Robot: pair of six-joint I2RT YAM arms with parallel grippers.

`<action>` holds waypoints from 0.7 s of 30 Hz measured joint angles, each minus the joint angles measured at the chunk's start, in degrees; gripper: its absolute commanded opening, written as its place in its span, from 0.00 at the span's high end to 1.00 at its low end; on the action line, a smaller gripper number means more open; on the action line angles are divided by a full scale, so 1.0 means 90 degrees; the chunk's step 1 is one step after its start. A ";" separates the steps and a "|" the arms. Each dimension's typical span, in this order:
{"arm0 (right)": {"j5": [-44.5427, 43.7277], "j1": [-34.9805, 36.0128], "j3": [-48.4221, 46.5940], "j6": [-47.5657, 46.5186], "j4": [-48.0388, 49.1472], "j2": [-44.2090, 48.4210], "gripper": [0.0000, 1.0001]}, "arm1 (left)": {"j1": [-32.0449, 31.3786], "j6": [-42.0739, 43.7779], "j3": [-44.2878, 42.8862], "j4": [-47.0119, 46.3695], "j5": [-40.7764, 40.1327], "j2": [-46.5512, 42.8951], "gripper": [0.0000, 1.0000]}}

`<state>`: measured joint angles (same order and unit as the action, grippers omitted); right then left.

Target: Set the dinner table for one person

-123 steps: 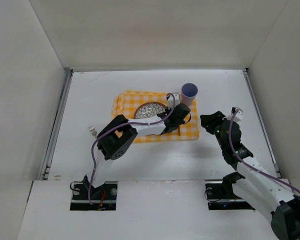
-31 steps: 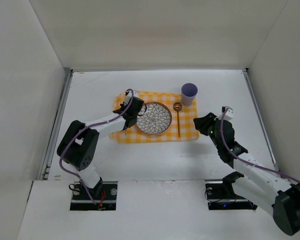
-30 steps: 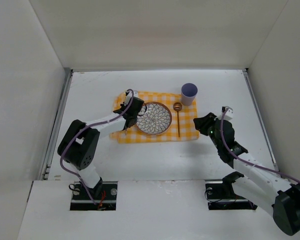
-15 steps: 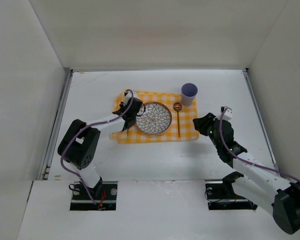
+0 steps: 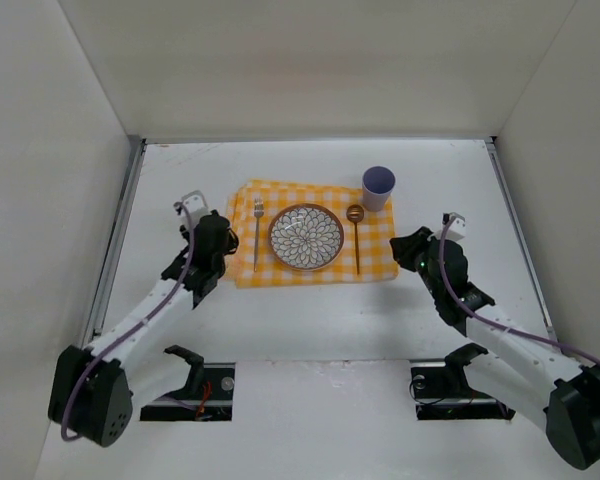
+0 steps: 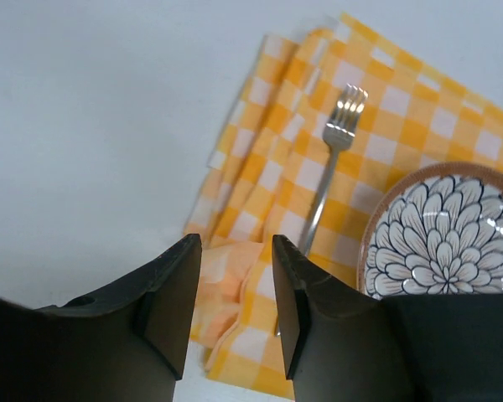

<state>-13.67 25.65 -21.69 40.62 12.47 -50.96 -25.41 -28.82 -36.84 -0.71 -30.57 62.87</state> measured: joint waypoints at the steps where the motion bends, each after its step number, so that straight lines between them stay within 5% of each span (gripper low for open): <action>1: -0.0012 0.0000 0.0000 0.0010 0.0000 0.0007 0.78 | 0.0151 -0.0175 0.0117 0.0136 0.0002 -0.0272 0.60; 4: -0.0049 0.0000 0.0000 0.0015 -0.0007 0.0087 0.74 | 0.0653 -0.0653 0.0403 0.0709 0.0032 -0.0979 0.58; 10: -0.0304 -0.0012 0.0002 0.0056 0.0000 0.0284 0.38 | 0.1343 -0.1406 0.0767 0.1902 0.0039 -0.1763 0.54; 21: -0.0952 -0.0095 0.0027 0.0134 -0.0010 0.0279 0.32 | 0.1617 -0.2018 0.1178 0.2329 0.0153 -0.2210 0.54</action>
<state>-22.24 24.80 -21.45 41.82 12.38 -48.45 -10.85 -46.98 -26.24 20.25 -29.19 42.98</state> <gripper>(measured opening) 0.673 0.462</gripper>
